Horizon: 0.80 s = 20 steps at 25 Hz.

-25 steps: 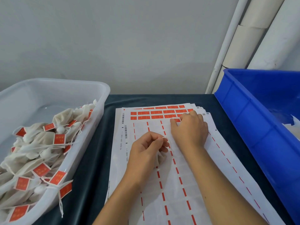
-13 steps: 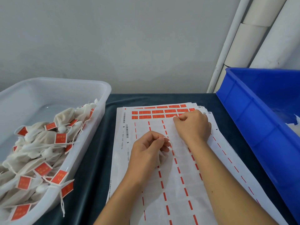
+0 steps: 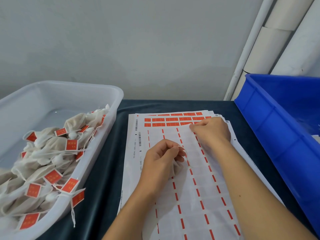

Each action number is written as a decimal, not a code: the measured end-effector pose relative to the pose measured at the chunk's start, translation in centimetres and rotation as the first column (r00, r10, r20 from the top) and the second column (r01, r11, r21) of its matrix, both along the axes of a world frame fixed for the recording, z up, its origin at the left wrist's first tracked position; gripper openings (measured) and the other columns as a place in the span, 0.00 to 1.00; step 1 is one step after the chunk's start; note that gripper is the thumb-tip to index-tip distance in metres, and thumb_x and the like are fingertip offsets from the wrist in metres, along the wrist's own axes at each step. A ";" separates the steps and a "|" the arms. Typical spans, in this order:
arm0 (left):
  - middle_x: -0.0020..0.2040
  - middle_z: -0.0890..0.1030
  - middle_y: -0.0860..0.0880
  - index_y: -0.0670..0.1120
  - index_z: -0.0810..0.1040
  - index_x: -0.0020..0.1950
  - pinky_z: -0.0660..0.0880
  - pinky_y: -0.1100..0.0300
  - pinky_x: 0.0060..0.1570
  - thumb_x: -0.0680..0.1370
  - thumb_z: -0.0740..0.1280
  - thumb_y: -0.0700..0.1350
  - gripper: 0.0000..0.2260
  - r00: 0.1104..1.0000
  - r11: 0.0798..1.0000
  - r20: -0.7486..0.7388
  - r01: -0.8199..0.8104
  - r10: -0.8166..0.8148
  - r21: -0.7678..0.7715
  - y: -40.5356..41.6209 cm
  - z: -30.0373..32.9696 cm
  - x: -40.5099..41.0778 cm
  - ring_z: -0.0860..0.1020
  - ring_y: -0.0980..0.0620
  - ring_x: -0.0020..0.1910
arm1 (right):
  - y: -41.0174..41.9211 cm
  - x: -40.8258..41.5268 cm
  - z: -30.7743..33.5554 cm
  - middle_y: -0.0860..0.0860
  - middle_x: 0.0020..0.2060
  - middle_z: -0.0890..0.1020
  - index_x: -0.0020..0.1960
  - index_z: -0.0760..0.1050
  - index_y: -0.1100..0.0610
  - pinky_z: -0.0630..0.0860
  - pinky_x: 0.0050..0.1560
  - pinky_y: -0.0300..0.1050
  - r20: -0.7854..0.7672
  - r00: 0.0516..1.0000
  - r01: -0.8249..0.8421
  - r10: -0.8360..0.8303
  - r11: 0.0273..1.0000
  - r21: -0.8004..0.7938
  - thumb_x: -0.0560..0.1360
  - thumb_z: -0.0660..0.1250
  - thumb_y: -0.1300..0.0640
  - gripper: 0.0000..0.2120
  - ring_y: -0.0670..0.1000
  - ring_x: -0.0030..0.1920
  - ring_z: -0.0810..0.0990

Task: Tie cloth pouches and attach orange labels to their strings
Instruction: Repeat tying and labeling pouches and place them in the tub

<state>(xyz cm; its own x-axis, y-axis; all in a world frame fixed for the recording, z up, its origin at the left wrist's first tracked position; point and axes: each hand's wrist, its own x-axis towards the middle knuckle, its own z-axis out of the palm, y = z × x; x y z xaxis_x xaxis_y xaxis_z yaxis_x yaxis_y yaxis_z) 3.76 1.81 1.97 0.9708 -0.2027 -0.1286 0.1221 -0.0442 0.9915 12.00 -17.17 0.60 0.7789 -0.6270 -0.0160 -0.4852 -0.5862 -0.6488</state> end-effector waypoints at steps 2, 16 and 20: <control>0.43 0.87 0.53 0.47 0.83 0.46 0.82 0.61 0.46 0.86 0.63 0.42 0.12 1.000 1.000 -0.005 -0.003 0.003 -0.004 0.0 0.0 0.1 0.85 0.54 0.44 | -0.6 0.1 0.4 0.46 0.54 0.86 0.44 0.83 0.47 0.75 0.45 0.43 -0.029 0.998 -0.045 0.047 0.998 0.044 0.74 0.76 0.42 0.09 0.43 0.35 0.74; 0.44 0.87 0.53 0.49 0.83 0.46 0.84 0.54 0.51 0.86 0.64 0.43 0.12 1.000 1.000 -0.012 -0.004 0.003 -0.013 0.1 -0.3 0.3 0.85 0.54 0.45 | -1.4 0.1 0.2 0.45 0.53 0.86 0.51 0.85 0.46 0.80 0.50 0.47 -0.051 0.984 -0.171 0.169 0.984 -0.039 0.77 0.72 0.41 0.10 0.46 0.42 0.79; 0.44 0.87 0.53 0.49 0.84 0.46 0.84 0.54 0.52 0.86 0.64 0.44 0.12 1.000 1.000 -0.008 -0.003 0.003 -0.004 0.0 -0.3 0.2 0.85 0.54 0.45 | 0.0 -0.7 -0.3 0.41 0.37 0.82 0.38 0.81 0.45 0.78 0.41 0.43 -0.013 0.985 -0.171 0.172 0.967 -0.187 0.75 0.73 0.40 0.12 0.45 0.36 0.80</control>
<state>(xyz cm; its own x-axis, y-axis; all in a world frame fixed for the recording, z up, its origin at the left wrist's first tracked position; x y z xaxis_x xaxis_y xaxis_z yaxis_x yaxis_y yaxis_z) 3.97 1.85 1.65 0.9703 -0.2001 -0.1360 0.1306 -0.0401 0.9906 11.30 -17.19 0.27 0.8748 -0.4758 0.0913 -0.3650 -0.7711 -0.5217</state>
